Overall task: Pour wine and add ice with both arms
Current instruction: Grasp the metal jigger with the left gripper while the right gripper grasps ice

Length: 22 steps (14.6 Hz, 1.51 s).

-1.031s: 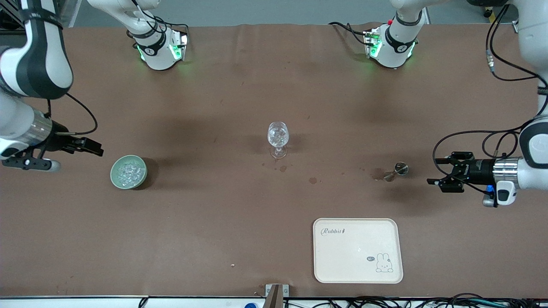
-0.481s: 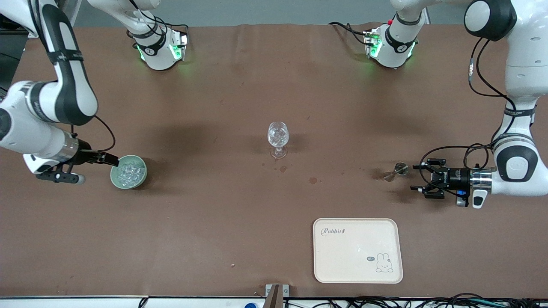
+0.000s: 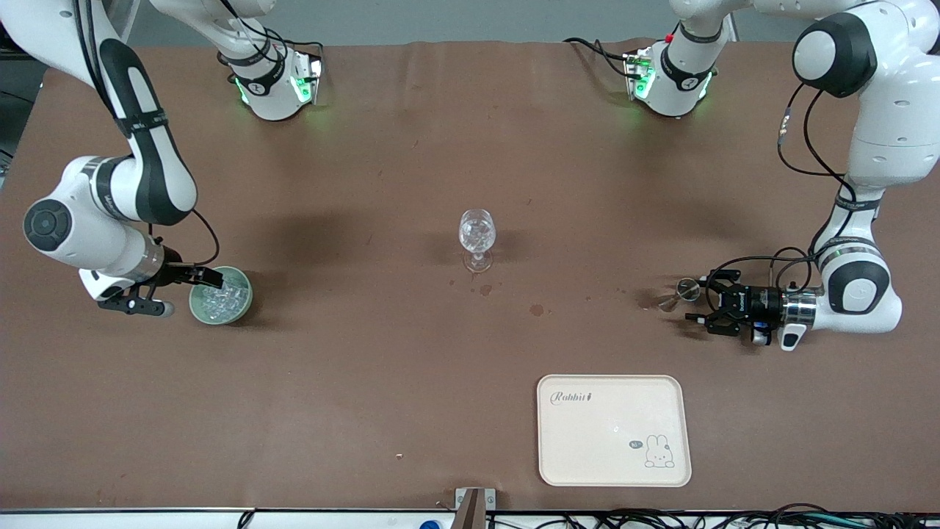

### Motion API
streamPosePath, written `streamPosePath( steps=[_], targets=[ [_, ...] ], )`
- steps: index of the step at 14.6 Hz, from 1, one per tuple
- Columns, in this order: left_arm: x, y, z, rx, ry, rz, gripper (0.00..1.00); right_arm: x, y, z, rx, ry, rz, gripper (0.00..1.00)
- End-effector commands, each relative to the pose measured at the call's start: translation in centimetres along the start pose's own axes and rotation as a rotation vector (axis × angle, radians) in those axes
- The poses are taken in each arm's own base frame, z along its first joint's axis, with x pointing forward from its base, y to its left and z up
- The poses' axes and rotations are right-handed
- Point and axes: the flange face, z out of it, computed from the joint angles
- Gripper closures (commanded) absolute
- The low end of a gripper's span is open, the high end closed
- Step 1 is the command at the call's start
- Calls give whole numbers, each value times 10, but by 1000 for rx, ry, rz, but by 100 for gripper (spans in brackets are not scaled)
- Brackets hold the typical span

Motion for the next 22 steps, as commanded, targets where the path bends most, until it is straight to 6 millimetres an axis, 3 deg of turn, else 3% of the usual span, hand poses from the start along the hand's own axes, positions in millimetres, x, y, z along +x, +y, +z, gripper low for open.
streamPosePath(
  steps=[1,4,8,17,20,22],
  targets=[
    [-1,-1,3,-22,-42,-24,28,3,0,21,-6,11,-13,4],
    [-3,0,7,-22,-63,-26,31,5,1,38,-8,13,-11,10],
    [-1,0,14,-14,-71,-26,35,2,-1,40,-9,4,-14,25],
    [1,0,20,-10,-78,-29,54,-1,-1,53,-10,-19,-11,44],
    [1,0,20,-16,-83,-31,58,-1,-2,54,-10,-27,-12,69],
    [0,2,19,-17,-81,-19,73,-1,-2,54,-10,-28,-8,84]
  ],
)
